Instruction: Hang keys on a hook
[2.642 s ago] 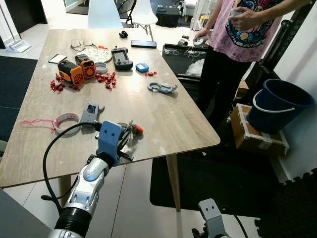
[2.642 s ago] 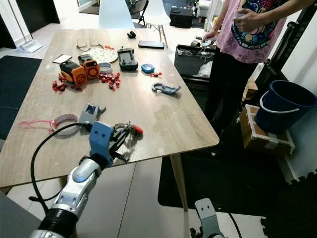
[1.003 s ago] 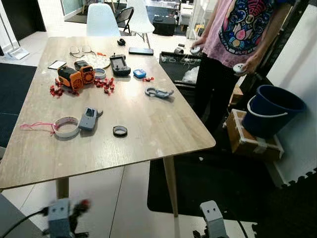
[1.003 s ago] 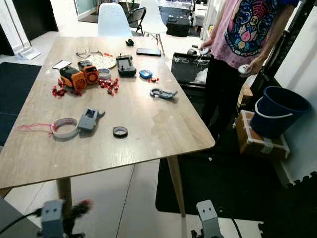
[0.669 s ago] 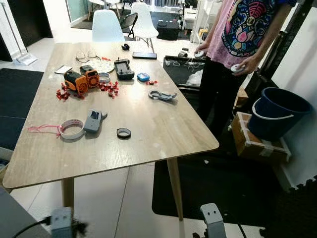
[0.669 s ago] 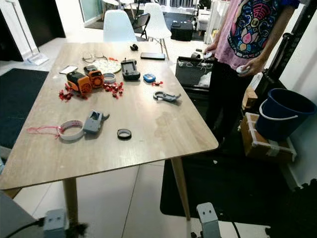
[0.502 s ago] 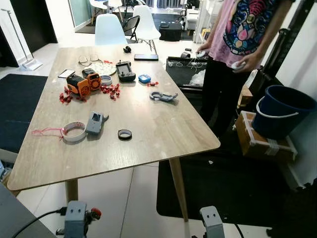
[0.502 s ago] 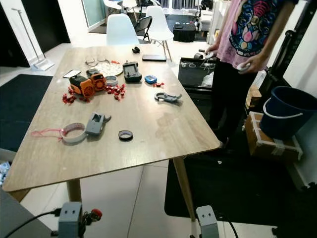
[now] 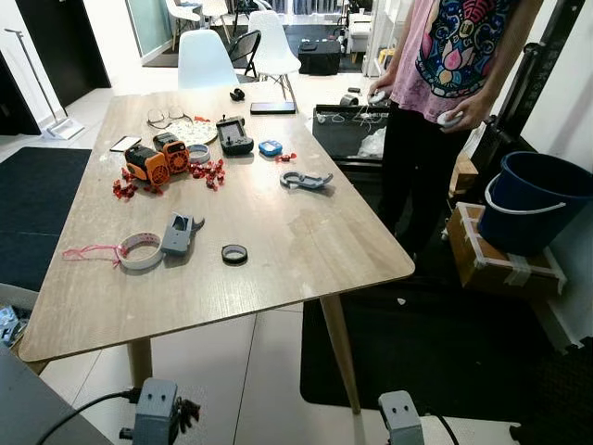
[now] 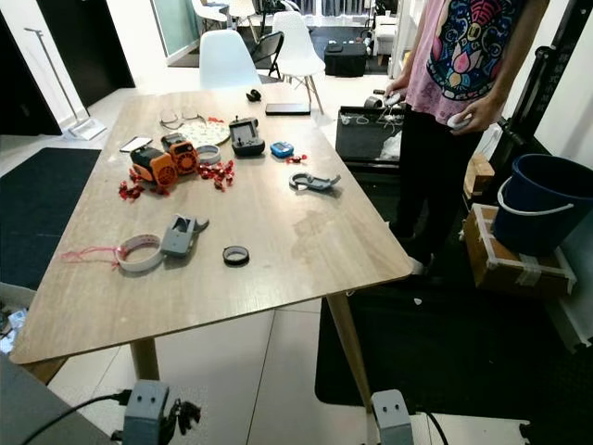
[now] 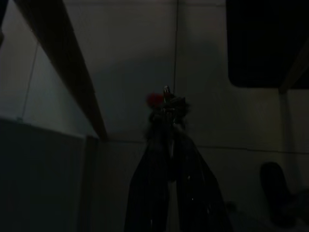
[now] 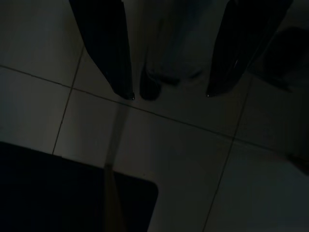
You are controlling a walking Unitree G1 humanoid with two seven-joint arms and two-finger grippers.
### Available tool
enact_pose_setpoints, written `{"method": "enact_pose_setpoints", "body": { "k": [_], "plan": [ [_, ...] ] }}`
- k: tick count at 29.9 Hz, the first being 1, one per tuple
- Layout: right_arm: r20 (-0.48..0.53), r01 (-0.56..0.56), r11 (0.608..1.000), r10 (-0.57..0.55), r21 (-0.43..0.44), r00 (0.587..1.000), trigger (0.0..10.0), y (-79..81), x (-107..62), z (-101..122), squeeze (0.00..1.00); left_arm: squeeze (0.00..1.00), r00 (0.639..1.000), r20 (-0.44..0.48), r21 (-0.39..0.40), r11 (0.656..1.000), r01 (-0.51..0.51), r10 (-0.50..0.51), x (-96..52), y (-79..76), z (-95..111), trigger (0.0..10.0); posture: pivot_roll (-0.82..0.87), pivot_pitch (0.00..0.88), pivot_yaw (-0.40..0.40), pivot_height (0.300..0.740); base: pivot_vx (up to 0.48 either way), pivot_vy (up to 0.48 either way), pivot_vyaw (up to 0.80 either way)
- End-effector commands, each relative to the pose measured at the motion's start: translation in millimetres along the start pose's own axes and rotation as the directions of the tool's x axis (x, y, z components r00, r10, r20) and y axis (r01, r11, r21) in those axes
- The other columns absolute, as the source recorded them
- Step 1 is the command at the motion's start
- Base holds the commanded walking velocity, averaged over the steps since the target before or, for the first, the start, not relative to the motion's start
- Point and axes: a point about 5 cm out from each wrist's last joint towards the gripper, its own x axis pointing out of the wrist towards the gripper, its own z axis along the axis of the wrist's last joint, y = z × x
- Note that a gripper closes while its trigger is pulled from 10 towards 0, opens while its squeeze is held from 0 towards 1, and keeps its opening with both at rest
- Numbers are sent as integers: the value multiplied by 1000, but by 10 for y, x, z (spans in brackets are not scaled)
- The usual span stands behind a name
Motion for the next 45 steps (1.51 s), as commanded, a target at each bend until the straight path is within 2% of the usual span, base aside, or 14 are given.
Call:
{"method": "enact_pose_setpoints", "body": {
  "k": [1,16,34,45],
  "plan": [
    [10,-22,999,22,-28,1000,10000,41,15,35,0,0,999,-29,-12,999,-31,30,-35,32,-89,10000,52,52,3,740,0,0,800],
    [21,-45,994,47,-96,999,10000,31,36,122,0,0,992,-118,-58,997,-55,48,-108,12,-302,10000,53,56,-24,740,0,0,800],
    [20,-57,991,60,-123,998,10000,38,49,160,0,0,984,-165,-77,993,-84,71,-139,87,-367,10000,67,48,-37,740,0,0,800],
    [24,-62,989,65,-133,998,10000,53,61,194,0,0,988,-140,-80,993,-83,71,-129,88,-334,10000,70,38,-39,740,0,0,800]
  ]
}}
